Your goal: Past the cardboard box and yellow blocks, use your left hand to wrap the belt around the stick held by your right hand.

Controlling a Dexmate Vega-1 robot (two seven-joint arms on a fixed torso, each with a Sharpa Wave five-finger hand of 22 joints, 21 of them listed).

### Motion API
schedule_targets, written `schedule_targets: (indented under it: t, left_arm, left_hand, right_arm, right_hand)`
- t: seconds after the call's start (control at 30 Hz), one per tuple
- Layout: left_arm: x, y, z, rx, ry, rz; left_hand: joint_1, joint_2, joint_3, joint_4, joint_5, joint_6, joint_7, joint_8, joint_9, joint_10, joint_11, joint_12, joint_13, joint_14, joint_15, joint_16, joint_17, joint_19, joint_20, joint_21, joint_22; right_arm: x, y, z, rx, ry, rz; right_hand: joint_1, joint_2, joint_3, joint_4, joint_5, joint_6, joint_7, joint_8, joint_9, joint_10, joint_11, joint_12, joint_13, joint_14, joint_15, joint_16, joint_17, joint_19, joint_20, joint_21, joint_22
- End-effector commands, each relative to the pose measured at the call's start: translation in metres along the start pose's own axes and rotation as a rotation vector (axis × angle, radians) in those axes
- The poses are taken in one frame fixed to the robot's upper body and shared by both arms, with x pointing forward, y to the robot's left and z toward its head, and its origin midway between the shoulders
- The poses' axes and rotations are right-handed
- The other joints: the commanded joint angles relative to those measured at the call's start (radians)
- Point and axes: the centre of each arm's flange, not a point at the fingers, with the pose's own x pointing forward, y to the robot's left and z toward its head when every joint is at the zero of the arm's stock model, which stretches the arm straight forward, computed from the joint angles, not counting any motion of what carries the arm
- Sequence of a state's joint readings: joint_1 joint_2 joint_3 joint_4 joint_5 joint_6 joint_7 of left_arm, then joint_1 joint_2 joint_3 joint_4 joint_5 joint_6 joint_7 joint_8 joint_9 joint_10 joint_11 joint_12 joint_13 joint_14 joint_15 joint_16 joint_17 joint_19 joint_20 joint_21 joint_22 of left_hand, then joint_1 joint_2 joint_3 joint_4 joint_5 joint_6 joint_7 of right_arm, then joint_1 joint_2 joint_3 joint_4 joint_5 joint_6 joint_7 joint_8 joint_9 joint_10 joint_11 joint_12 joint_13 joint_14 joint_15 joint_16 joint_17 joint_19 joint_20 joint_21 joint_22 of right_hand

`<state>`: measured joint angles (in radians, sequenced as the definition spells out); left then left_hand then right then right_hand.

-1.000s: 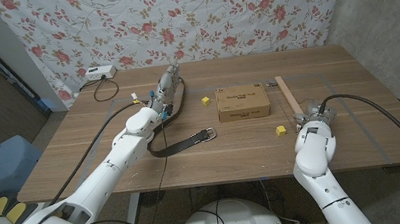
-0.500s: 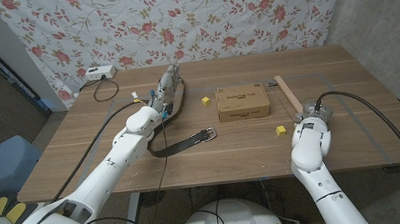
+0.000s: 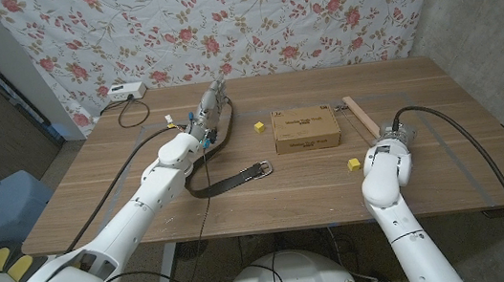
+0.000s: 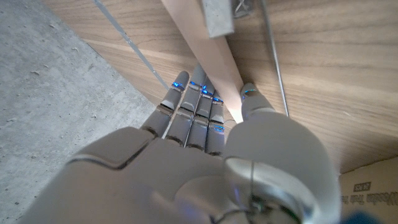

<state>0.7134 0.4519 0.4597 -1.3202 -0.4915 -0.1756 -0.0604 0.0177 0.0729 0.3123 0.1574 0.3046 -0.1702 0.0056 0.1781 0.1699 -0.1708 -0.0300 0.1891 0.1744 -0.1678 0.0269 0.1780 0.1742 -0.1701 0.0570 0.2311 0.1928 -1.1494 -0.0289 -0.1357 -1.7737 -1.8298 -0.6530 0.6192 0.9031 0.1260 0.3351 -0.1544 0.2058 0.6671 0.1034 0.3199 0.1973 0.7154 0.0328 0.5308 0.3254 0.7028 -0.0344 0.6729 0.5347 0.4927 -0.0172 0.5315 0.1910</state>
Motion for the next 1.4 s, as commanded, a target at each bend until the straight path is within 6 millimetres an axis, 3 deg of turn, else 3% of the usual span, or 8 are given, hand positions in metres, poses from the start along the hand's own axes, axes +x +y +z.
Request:
schedule_targets:
  t: [0.03,0.2,0.33,0.43,0.67,0.73,0.87,1.4]
  left_arm:
    - [0.001,0.002,-0.001,-0.002,0.002,0.001]
    - [0.003,0.002,-0.001,-0.002,0.002,-0.001]
    - [0.002,0.003,-0.002,-0.003,0.001,0.001]
    - [0.002,0.003,-0.002,-0.004,-0.001,0.002]
    - [0.001,0.004,-0.001,-0.004,-0.003,0.0]
    - [0.001,0.004,0.0,-0.004,-0.006,0.001]
    - [0.0,0.005,0.001,-0.002,-0.009,0.001]
    - [-0.012,0.007,0.007,0.009,-0.017,0.01]
  left_hand:
    - [0.011,0.009,-0.005,-0.001,0.006,-0.201,-0.001,0.002,0.002,-0.191,0.006,0.004,0.003,-0.185,0.003,0.004,0.002,-0.051,0.006,-0.002,0.004]
    - [0.011,0.009,-0.006,-0.001,0.006,-0.201,-0.001,0.002,0.002,-0.192,0.006,0.004,0.003,-0.185,0.004,0.004,0.002,-0.051,0.006,-0.003,0.004]
    - [0.011,0.009,-0.007,-0.001,0.006,-0.201,-0.001,0.002,0.002,-0.191,0.005,0.004,0.003,-0.185,0.003,0.004,0.002,-0.051,0.006,-0.003,0.004]
    - [0.011,0.01,-0.008,-0.001,0.007,-0.201,-0.002,0.002,0.002,-0.191,0.005,0.004,0.003,-0.185,0.004,0.004,0.002,-0.051,0.006,-0.003,0.004]
    - [0.011,0.01,-0.009,-0.001,0.007,-0.201,-0.002,0.002,0.002,-0.192,0.005,0.004,0.003,-0.185,0.004,0.004,0.002,-0.051,0.006,-0.003,0.004]
    - [0.012,0.01,-0.009,-0.001,0.007,-0.202,-0.003,0.002,0.002,-0.192,0.004,0.004,0.003,-0.185,0.004,0.004,0.002,-0.051,0.006,-0.003,0.004]
    - [0.012,0.011,-0.01,-0.001,0.008,-0.202,-0.003,0.002,0.002,-0.191,0.005,0.004,0.003,-0.184,0.004,0.004,0.002,-0.051,0.006,-0.003,0.004]
    - [0.014,0.009,-0.018,-0.003,0.009,-0.2,-0.008,0.003,0.002,-0.185,0.023,0.007,0.003,-0.156,0.024,0.013,0.002,-0.04,0.028,0.001,0.004]
  right_arm:
    - [-0.001,0.003,0.003,0.003,-0.027,-0.16]
    - [-0.006,0.003,-0.002,0.054,-0.059,-0.277]
    - [-0.01,0.004,-0.007,0.099,-0.072,-0.358]
    - [-0.015,0.006,-0.01,0.129,-0.081,-0.434]
    - [-0.027,0.009,-0.013,0.193,-0.072,-0.612]
    - [-0.03,0.01,-0.014,0.22,-0.064,-0.677]
    - [-0.035,0.01,-0.013,0.255,-0.055,-0.769]
    - [-0.057,0.006,-0.013,0.357,-0.12,-0.969]
  right_hand:
    - [0.171,0.066,0.04,0.004,-0.019,0.238,-0.171,-0.008,0.019,0.171,-0.111,0.11,0.081,0.155,-0.182,0.152,0.174,0.067,-0.028,0.064,0.02]
    - [0.229,0.062,0.046,0.011,-0.014,0.251,-0.161,-0.016,0.041,0.166,-0.119,0.191,0.175,0.24,-0.192,0.225,0.294,0.133,-0.058,0.151,0.048]
    - [0.245,0.057,0.043,0.015,-0.009,0.261,-0.154,-0.008,0.062,0.158,-0.123,0.22,0.216,0.263,-0.192,0.244,0.341,0.149,-0.072,0.188,0.061]
    - [0.247,0.057,0.04,0.021,-0.006,0.268,-0.159,-0.001,0.074,0.15,-0.128,0.231,0.235,0.264,-0.19,0.248,0.361,0.139,-0.078,0.199,0.067]
    - [0.224,0.059,0.031,0.06,0.011,0.26,-0.165,0.028,0.136,0.113,-0.148,0.271,0.313,0.244,-0.189,0.233,0.423,0.099,-0.085,0.237,0.086]
    - [0.228,0.054,0.024,0.06,0.02,0.254,-0.172,0.044,0.167,0.101,-0.157,0.288,0.35,0.253,-0.191,0.25,0.465,0.081,-0.089,0.253,0.094]
    - [0.215,0.058,0.016,0.084,0.037,0.233,-0.183,0.073,0.226,0.081,-0.17,0.315,0.415,0.239,-0.19,0.256,0.536,0.055,-0.093,0.286,0.105]
    - [0.206,0.058,0.01,0.109,0.059,0.202,-0.187,0.125,0.313,0.063,-0.186,0.33,0.484,0.23,-0.188,0.268,0.639,0.059,-0.106,0.351,0.115]
